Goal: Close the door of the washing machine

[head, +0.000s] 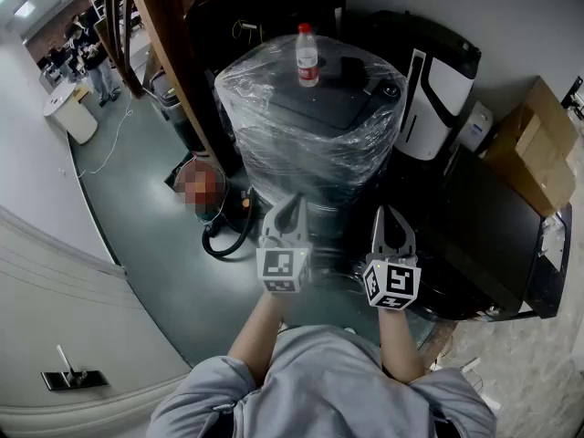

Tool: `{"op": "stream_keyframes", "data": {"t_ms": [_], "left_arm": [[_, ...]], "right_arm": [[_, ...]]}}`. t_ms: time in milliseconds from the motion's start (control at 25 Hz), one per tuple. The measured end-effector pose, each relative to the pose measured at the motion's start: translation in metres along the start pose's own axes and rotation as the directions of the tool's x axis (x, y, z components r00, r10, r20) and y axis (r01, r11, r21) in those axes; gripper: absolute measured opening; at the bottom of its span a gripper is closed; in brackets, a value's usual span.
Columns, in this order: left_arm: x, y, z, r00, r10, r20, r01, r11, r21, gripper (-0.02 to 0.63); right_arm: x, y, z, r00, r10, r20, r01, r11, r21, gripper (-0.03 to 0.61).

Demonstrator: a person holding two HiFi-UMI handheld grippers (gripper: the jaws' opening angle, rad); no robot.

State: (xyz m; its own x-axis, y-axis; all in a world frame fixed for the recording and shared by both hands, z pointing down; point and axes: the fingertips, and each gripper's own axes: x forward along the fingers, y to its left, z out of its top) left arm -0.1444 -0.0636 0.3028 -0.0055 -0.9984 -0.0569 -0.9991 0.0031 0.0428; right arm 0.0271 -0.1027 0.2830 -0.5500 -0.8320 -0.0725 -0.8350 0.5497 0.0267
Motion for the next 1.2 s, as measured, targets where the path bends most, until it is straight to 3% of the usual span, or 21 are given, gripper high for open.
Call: {"op": "stream_keyframes", "data": {"t_ms": [680,1200], "left_arm": [[0.003,0.002,-0.004,1.000,-0.007,-0.005,0.007,1.000,0.001,-0.002],[0.011,0.020,-0.028,0.999,-0.002,-0.039,0.002,1.000,0.005,-0.002]], "right_arm": [[0.006,0.004,-0.011,1.000,0.010,-0.027,-0.010,1.000,0.011,-0.002],[0.019,0.001,-0.068,0.985,0.033,-0.172,-0.026,0.999,0.040,0.002]]}}
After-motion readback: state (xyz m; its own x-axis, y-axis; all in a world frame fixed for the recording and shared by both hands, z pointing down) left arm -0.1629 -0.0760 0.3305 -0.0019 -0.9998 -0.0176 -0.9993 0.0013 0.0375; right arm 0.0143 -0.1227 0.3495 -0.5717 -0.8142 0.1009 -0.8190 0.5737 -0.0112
